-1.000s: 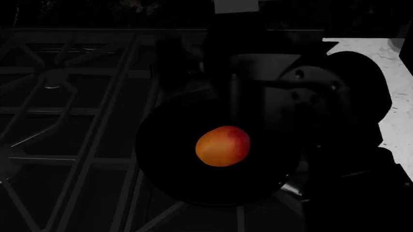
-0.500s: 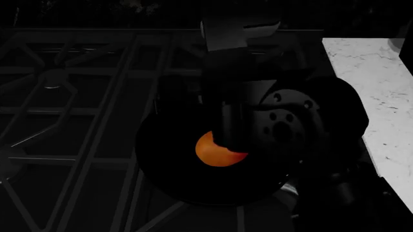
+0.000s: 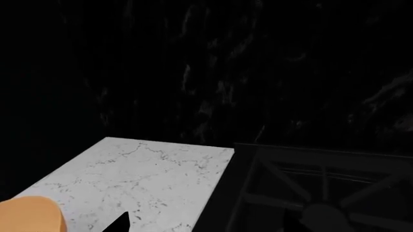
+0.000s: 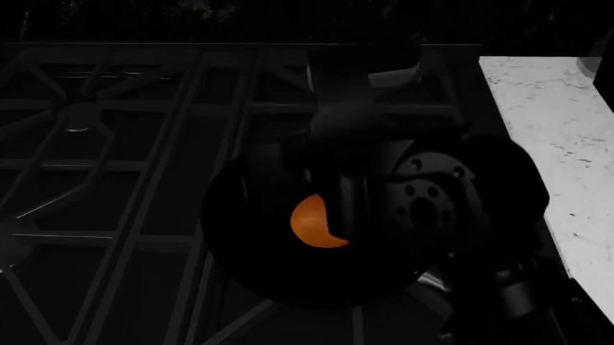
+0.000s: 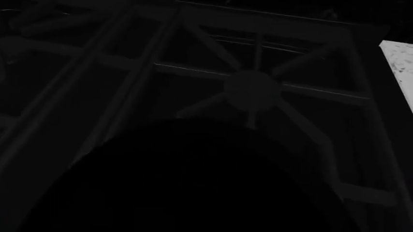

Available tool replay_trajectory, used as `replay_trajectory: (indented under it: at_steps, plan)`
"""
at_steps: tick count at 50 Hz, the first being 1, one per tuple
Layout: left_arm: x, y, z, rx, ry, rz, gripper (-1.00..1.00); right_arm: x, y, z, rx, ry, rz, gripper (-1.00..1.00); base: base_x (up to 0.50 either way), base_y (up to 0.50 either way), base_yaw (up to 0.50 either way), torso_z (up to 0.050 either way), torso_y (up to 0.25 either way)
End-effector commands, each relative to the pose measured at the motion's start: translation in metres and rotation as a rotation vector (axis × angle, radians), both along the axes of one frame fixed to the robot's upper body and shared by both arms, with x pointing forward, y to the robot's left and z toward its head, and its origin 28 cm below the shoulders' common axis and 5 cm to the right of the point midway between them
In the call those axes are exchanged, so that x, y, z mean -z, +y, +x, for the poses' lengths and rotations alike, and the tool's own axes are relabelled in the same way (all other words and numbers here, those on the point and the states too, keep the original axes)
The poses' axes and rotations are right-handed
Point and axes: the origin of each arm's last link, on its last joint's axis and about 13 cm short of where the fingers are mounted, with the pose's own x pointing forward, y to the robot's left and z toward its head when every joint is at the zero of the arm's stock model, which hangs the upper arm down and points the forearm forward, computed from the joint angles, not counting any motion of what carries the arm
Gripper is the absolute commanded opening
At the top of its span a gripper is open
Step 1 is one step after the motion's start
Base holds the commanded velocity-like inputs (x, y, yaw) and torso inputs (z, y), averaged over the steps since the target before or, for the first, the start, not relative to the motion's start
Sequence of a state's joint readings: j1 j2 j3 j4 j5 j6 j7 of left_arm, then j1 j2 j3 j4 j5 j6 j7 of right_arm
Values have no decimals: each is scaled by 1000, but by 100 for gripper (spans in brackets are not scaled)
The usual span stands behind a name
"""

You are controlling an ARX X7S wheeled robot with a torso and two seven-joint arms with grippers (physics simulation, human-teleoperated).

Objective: Pick the mango from the pan and place it in the bowl.

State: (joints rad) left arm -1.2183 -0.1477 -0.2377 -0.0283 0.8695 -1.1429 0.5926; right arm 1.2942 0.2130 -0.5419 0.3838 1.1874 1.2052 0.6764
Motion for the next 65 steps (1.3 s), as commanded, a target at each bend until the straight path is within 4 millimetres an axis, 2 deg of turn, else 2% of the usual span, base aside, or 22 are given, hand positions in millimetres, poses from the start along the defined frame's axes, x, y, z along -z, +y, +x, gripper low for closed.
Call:
replay_trajectory:
  at_steps: [1,21,37,65]
  plan:
    - [5,-2,4,6,13,-27,100,5,1,-2,-24,20,14,100,0,0,0,0,0]
    - [13,2,6,-7,26,-41,100,14,1,-12,-42,32,-11,100,0,0,0,0,0]
    - [16,-1,14,-5,39,-39,100,19,-2,-14,-43,38,-14,100,0,0,0,0,0]
    - [23,3,17,-20,50,-54,100,26,-3,-22,-50,58,-25,100,0,0,0,0,0]
